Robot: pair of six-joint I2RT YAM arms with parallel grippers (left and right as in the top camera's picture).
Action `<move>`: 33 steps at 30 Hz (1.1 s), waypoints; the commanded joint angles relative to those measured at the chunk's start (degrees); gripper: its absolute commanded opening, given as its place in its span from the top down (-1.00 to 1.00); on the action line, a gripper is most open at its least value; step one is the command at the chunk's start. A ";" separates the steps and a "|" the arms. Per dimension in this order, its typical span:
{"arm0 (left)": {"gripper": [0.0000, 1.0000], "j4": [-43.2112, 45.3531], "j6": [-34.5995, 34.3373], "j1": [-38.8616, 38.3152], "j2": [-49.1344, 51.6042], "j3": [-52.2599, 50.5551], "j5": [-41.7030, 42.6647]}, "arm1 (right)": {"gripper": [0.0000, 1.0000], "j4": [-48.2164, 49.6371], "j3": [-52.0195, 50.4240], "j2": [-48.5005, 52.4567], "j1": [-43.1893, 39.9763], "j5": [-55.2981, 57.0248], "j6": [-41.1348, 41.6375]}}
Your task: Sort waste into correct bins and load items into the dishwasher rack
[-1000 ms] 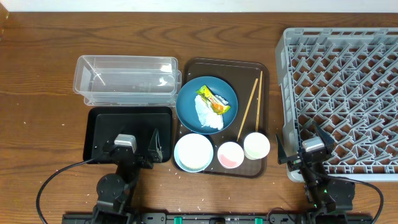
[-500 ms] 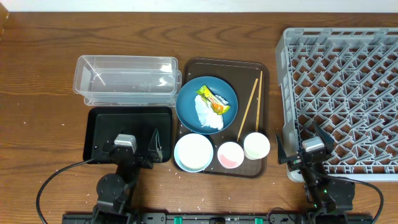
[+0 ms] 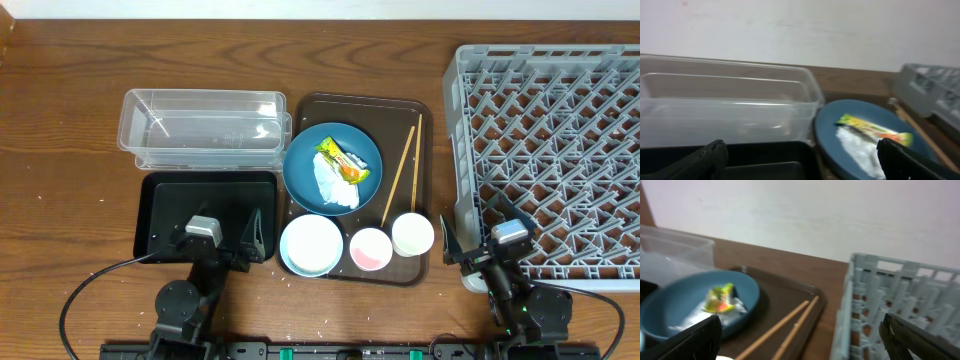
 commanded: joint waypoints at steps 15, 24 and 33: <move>-0.96 -37.75 -4.72 0.17 43.54 48.35 26.34 | -0.98 -30.58 46.64 37.48 -0.52 -2.34 7.15; -0.96 -41.20 -8.35 -1.60 59.60 51.25 37.79 | -0.99 -36.48 63.04 57.70 -0.52 -26.84 7.17; -0.64 -49.24 -9.66 -17.92 70.64 51.25 8.74 | -0.99 -43.71 63.04 63.78 -0.59 -5.70 16.74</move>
